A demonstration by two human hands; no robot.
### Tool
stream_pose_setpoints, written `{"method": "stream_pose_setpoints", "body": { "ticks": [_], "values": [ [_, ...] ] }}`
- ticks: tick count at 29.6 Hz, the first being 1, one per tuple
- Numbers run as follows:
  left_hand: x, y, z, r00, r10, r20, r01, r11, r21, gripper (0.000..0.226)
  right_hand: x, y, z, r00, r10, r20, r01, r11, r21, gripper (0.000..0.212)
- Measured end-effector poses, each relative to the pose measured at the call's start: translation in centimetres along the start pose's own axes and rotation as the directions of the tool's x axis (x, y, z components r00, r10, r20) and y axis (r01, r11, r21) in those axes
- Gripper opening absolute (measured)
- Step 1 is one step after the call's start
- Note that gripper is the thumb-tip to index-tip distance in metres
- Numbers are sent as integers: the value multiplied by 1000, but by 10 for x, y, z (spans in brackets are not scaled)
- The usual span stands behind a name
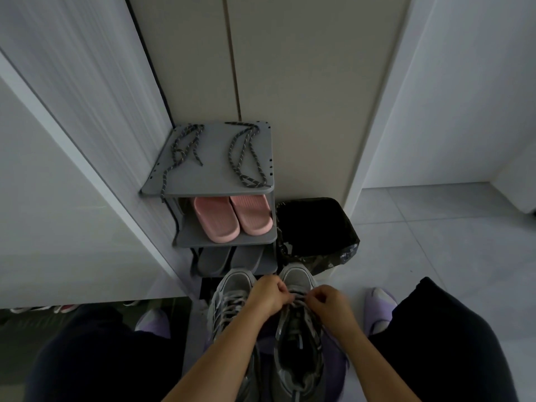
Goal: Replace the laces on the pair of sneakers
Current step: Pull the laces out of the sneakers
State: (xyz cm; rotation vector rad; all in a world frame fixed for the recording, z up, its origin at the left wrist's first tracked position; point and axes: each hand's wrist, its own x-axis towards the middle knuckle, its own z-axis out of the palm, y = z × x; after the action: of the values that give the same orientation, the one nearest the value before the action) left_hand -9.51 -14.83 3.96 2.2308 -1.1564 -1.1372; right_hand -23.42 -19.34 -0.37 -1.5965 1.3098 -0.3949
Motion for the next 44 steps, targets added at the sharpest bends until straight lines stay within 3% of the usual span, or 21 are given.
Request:
{"method": "stream_pose_setpoints", "body": {
  "ticks": [8, 14, 17, 21, 28, 31, 33, 35, 37, 38, 40, 42, 44],
  "values": [
    [4, -5, -2, 993, 113, -39, -111, 992, 63, 29, 2, -1, -6, 998, 37, -50, -32, 994, 102, 9],
    [5, -15, -9, 999, 1, 36, 4, 989, -148, 20, 1, -6, -7, 991, 93, 93, -110, 974, 197, 13],
    [6, -15, -16, 992, -63, 113, 95, 946, -309, 20, 3, -6, -11, 964, 148, 222, -227, 892, 390, 20],
    [5, -17, -4, 988, -134, 74, 152, 905, -398, 18, 4, 0, -9, 960, 173, 221, -254, 870, 422, 17],
    [-3, -19, 15, 986, -64, -155, 45, 992, -119, 28, 1, -1, -7, 968, 116, 224, -184, 932, 313, 10],
    [-6, -20, 18, 978, -6, -207, -12, 996, -86, 26, 0, 3, -7, 958, 179, 224, -256, 883, 392, 16],
    [-5, -19, 13, 971, 72, -229, -69, 997, 24, 24, 2, 6, -7, 931, 275, 241, -361, 798, 483, 25],
    [-2, -17, 1, 954, 218, -206, -147, 938, 312, 16, 3, 6, -9, 904, 327, 276, -427, 721, 545, 33],
    [1, -15, -8, 933, 342, -113, -211, 773, 599, 18, 2, 3, -11, 897, 321, 304, -441, 689, 576, 37],
    [1, -15, -7, 923, 376, -80, -237, 720, 652, 20, 0, 3, -11, 899, 314, 305, -436, 698, 568, 38],
    [-4, -16, 0, 912, 394, -116, -271, 790, 550, 15, -1, 2, -8, 926, 287, 245, -375, 776, 507, 35],
    [-8, -18, 9, 917, 324, -232, -271, 934, 234, 8, -1, 4, -2, 969, 213, 127, -247, 880, 405, 25],
    [-8, -20, 15, 954, 182, -239, -197, 980, -37, 13, -2, 5, 0, 987, 153, 51, -161, 918, 361, 18]
  ]
}}
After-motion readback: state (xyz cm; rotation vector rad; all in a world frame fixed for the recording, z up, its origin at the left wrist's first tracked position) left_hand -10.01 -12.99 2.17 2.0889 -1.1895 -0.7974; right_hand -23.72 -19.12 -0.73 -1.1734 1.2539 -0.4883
